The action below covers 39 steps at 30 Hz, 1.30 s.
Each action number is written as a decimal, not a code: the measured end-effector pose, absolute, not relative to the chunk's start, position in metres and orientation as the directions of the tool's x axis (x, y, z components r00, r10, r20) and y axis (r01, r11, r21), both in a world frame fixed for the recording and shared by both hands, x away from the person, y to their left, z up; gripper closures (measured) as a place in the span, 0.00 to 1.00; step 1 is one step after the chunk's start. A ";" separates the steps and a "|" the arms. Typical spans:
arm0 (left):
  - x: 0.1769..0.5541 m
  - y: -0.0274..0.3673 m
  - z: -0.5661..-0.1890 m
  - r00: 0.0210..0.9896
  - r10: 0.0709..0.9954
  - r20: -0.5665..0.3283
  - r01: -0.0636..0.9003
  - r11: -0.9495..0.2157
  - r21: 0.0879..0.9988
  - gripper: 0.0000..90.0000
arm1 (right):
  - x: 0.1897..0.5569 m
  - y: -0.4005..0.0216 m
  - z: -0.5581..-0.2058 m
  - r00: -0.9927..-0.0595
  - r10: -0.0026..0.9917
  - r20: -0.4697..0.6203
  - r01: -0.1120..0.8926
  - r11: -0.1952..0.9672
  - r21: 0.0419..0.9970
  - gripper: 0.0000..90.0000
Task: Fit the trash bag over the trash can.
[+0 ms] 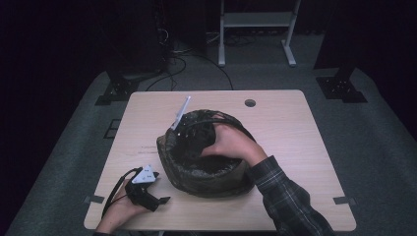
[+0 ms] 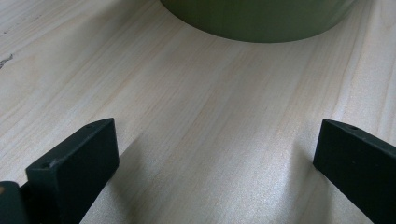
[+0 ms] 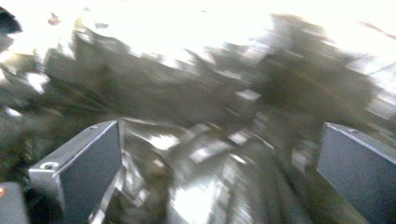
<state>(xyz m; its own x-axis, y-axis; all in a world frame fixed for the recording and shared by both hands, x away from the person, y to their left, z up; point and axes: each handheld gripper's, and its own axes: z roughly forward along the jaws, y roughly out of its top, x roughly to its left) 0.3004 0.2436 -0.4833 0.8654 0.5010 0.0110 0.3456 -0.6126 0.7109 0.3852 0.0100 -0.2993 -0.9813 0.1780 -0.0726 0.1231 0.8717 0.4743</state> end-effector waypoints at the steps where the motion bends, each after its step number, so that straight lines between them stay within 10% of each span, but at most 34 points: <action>1: 0.300 0.244 -0.483 0.865 0.501 0.011 0.346 -0.613 0.711 0.00 | 0.388 0.006 -0.298 -0.977 0.201 -0.070 0.145 0.873 0.466 0.00; 13: 0.300 0.244 -0.483 0.865 0.501 0.011 0.346 -0.613 0.711 0.00 | 0.406 0.006 -0.330 -0.962 0.260 -0.083 0.221 0.919 0.327 0.00; 39: 0.302 0.244 -0.483 0.871 0.491 0.008 0.340 -0.615 0.712 0.00 | 0.362 -0.109 -0.262 -0.950 0.310 -0.036 0.197 0.684 0.702 0.00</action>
<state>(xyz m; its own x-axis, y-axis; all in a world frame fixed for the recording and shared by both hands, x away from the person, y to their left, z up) 0.3017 0.2437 -0.4835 0.8709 0.4914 0.0083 0.3399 -0.6146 0.7119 0.3621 -0.1089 -0.2620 -0.9501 0.3100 -0.0356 0.1969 0.6841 0.7023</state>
